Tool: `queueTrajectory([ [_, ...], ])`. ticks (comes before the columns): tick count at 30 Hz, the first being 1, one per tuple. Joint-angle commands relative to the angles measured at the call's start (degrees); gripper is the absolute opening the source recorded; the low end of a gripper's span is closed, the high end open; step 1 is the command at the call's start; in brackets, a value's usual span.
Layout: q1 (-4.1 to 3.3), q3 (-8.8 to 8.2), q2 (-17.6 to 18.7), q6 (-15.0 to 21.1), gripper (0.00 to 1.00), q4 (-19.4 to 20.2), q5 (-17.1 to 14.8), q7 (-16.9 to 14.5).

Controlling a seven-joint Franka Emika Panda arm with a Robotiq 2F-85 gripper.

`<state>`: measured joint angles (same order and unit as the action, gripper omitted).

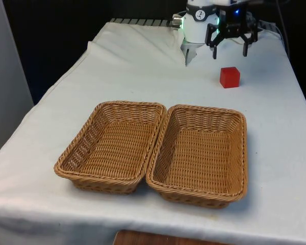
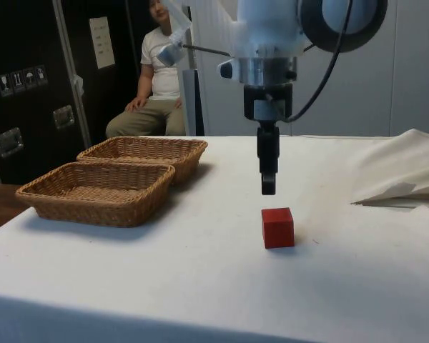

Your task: Pick up the red cube and place it into the right basket.

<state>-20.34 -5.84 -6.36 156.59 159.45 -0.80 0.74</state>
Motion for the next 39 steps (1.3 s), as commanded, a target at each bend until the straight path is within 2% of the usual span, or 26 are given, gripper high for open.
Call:
queueTrajectory([
  [1,-0.52,0.29,0.52,0.92,1.00,-0.11,-0.92,0.23],
  [5,-0.57,1.66,2.01,2.23,1.00,-0.34,-1.49,1.26],
  [6,-0.06,1.66,1.72,1.38,1.00,-0.34,-0.23,1.60],
  [7,-0.57,1.89,2.29,2.52,1.00,-0.40,-1.55,1.43],
  [12,-0.52,2.75,4.76,4.58,1.00,-0.86,-2.58,1.49],
  [16,-0.29,2.81,6.07,5.39,1.00,-1.09,-2.64,1.26],
  [17,0.00,2.64,5.96,4.76,1.00,-1.20,-1.03,2.29],
  [18,-0.17,2.81,6.25,5.56,1.00,-1.03,-2.52,1.26],
  [25,-0.06,2.86,8.25,6.88,1.00,-0.97,-2.58,1.15],
  [26,0.11,2.52,7.96,5.73,1.00,-1.15,-1.03,2.06],
  [27,0.00,2.92,8.54,7.10,1.00,-0.92,-2.58,1.15],
  [34,0.17,3.44,11.34,9.63,1.00,-1.03,-3.09,0.97],
  [35,0.11,2.58,11.69,9.28,1.00,-1.15,-1.03,2.06],
  [36,0.23,3.55,12.09,10.31,1.00,-1.09,-3.21,0.92],
  [39,0.34,3.72,13.18,11.29,1.00,-1.20,-3.15,0.97],
])
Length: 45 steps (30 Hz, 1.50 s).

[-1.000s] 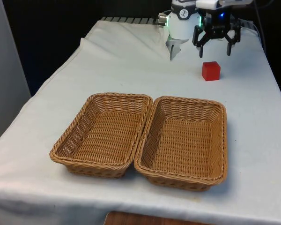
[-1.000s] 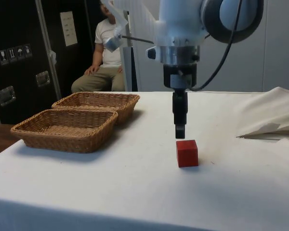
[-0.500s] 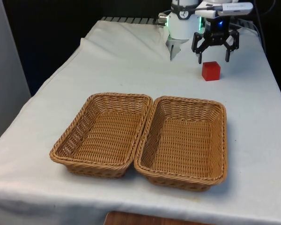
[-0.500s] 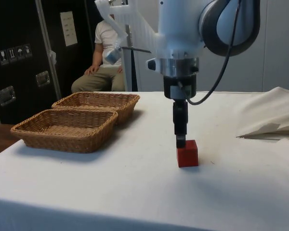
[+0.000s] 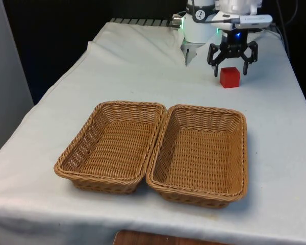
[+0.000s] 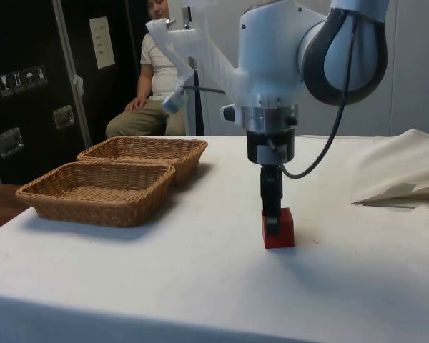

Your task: Pick up the red cube and place it into the right basket.

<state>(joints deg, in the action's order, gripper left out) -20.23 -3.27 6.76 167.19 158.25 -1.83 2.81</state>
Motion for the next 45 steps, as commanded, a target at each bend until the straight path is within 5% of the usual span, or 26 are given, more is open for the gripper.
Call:
queueTrajectory([
  [1,0.29,1.15,0.46,0.97,1.00,-0.06,-2.06,-1.09],
  [14,0.17,0.46,3.04,2.12,0.96,-0.63,-0.52,-0.23],
  [18,0.11,0.34,3.04,2.06,0.69,-0.63,-0.40,-0.17],
  [19,0.11,0.34,2.98,2.01,0.58,-0.63,-0.40,-0.17],
  [20,0.11,0.29,2.98,2.01,0.29,-0.63,-0.34,-0.17],
  [23,0.11,0.29,2.98,1.95,0.00,-0.63,-0.29,-0.11],
  [35,-0.06,0.11,2.41,1.60,0.01,-0.86,0.00,0.11],
  [45,-0.06,0.69,-3.84,-4.01,0.01,-0.69,0.00,0.80],
])
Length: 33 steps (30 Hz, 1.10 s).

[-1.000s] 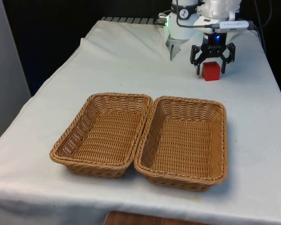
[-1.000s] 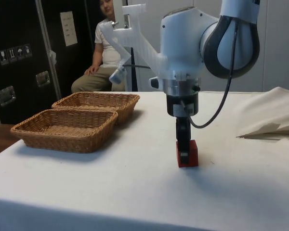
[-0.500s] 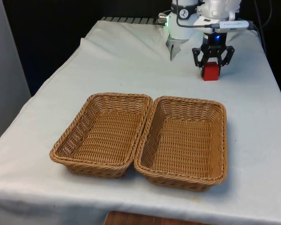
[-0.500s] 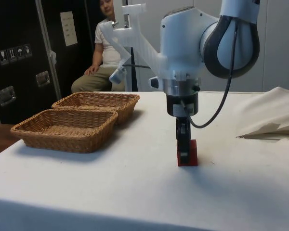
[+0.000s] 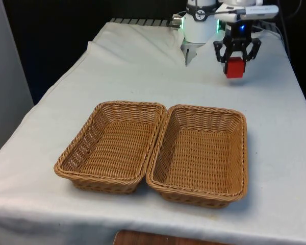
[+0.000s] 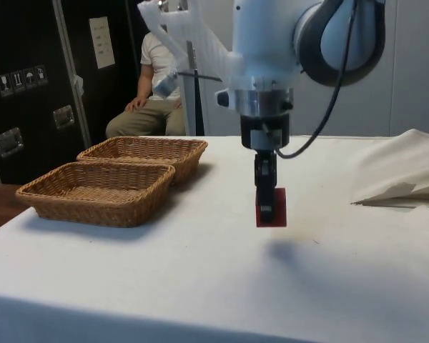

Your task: Pick up the red cube and place it into the right basket.

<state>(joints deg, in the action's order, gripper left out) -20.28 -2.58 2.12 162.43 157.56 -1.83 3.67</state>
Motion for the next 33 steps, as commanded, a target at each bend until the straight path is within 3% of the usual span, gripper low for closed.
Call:
queueTrajectory([
  [1,-0.06,-0.06,-1.15,-1.20,0.01,0.11,0.46,0.69],
  [16,0.29,-0.17,-10.03,-9.40,0.01,-0.11,0.00,0.17],
  [21,0.80,-0.40,-13.12,-12.89,0.01,-0.63,0.46,-0.06],
  [25,1.32,-1.38,-14.95,-15.24,0.01,-1.32,0.52,-1.32],
  [26,0.97,-1.43,-14.95,-14.90,0.01,-1.15,0.06,-1.38],
  [27,1.49,-2.12,-15.70,-16.44,0.01,-1.83,0.57,-2.12],
  [33,1.95,-4.76,-17.42,-20.17,0.01,-4.13,0.57,-4.93],
])
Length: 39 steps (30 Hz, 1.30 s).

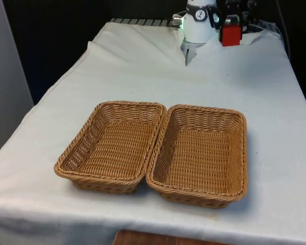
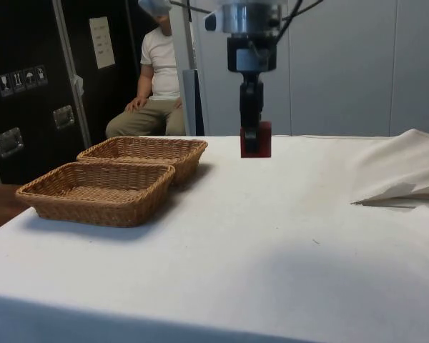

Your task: Pick up the red cube and place it into the right basket.

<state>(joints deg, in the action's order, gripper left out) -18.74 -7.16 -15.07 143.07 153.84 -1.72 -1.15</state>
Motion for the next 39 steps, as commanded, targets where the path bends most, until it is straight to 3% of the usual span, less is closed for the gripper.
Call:
queueTrajectory([
  [1,0.46,-0.52,-0.40,-1.20,0.01,-0.74,0.46,-0.52],
  [2,0.00,0.00,0.00,0.00,0.01,0.00,0.00,0.00],
  [5,0.57,-1.49,-0.63,-2.29,0.01,-1.66,0.34,-1.55],
  [13,0.52,-3.90,-0.29,-2.81,0.01,-3.38,0.00,-3.67],
  [23,0.86,-7.10,2.29,-3.61,0.01,-6.47,-0.06,-6.53],
  [31,0.80,-9.91,4.47,-4.18,0.01,-9.40,-0.23,-8.94],
  [32,0.69,-9.63,4.01,-3.61,0.01,-8.77,0.00,-8.37],
  [39,0.63,-12.20,7.56,-4.24,0.01,-12.78,-1.20,-11.69],
])
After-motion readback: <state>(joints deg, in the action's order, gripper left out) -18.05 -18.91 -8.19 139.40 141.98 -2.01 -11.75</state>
